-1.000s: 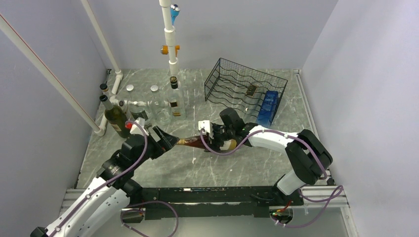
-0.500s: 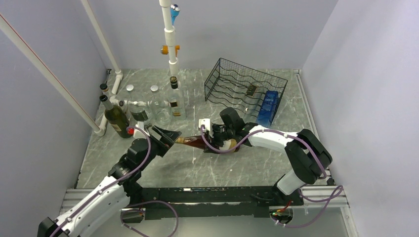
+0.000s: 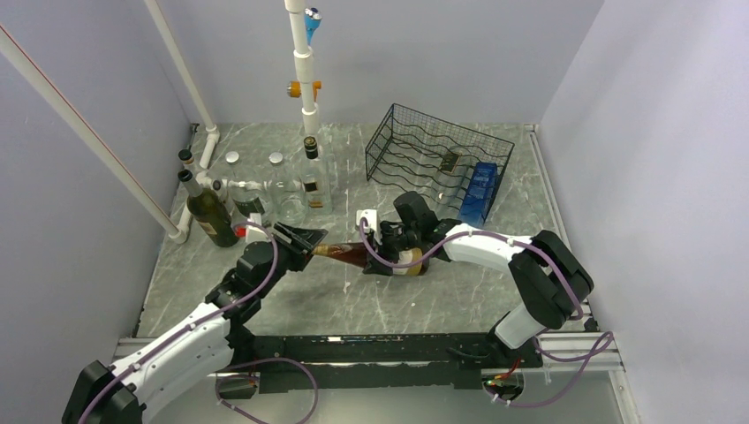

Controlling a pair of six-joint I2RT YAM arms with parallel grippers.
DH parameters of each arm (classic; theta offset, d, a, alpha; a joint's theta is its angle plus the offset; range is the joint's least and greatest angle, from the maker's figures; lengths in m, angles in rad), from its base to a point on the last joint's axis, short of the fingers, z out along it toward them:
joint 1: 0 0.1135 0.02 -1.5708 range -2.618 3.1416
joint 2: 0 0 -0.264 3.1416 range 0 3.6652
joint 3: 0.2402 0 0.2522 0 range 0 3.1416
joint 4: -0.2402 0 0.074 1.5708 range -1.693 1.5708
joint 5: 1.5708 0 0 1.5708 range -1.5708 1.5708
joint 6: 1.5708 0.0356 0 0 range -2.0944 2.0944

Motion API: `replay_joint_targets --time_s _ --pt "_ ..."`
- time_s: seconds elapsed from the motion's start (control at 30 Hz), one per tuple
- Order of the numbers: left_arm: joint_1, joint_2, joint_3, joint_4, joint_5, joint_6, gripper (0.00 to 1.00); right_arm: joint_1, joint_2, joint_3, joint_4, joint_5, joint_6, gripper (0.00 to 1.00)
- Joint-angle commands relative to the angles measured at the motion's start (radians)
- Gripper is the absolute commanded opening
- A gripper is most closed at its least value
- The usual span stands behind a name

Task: Take the wine bottle off the wine rack
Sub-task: Pick up the wine bottle from the wine rack.

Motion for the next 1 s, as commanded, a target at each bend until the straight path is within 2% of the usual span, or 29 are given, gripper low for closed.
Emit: replay_joint_targets --time_s 0.0,0.1,0.27,0.33,0.5,0.6,0.8,0.97 --pt "-0.023 0.015 0.010 0.116 -0.021 -0.050 0.58 0.001 -0.019 0.055 0.145 -0.095 0.055 0.07" --pt "-0.036 0.029 0.008 0.134 -0.027 -0.056 0.49 0.001 -0.018 0.055 0.150 -0.097 0.065 0.08" --pt "-0.041 0.031 0.024 0.138 -0.032 -0.012 0.02 -0.004 -0.018 0.058 0.136 -0.131 0.058 0.13" --pt "-0.041 0.020 0.046 0.106 -0.035 0.027 0.00 -0.004 -0.019 0.060 0.129 -0.161 0.055 0.23" --pt "-0.040 -0.036 0.111 0.022 -0.055 0.147 0.00 -0.007 -0.031 0.087 0.060 -0.214 0.038 0.75" --pt "-0.041 -0.065 0.143 -0.017 -0.075 0.216 0.00 -0.016 -0.052 0.099 0.035 -0.236 0.052 0.97" --pt "-0.041 -0.083 0.229 -0.093 -0.083 0.331 0.00 -0.084 -0.092 0.135 -0.040 -0.332 0.059 1.00" --pt "-0.039 -0.084 0.285 -0.138 -0.094 0.404 0.00 -0.160 -0.135 0.144 -0.114 -0.429 -0.004 1.00"
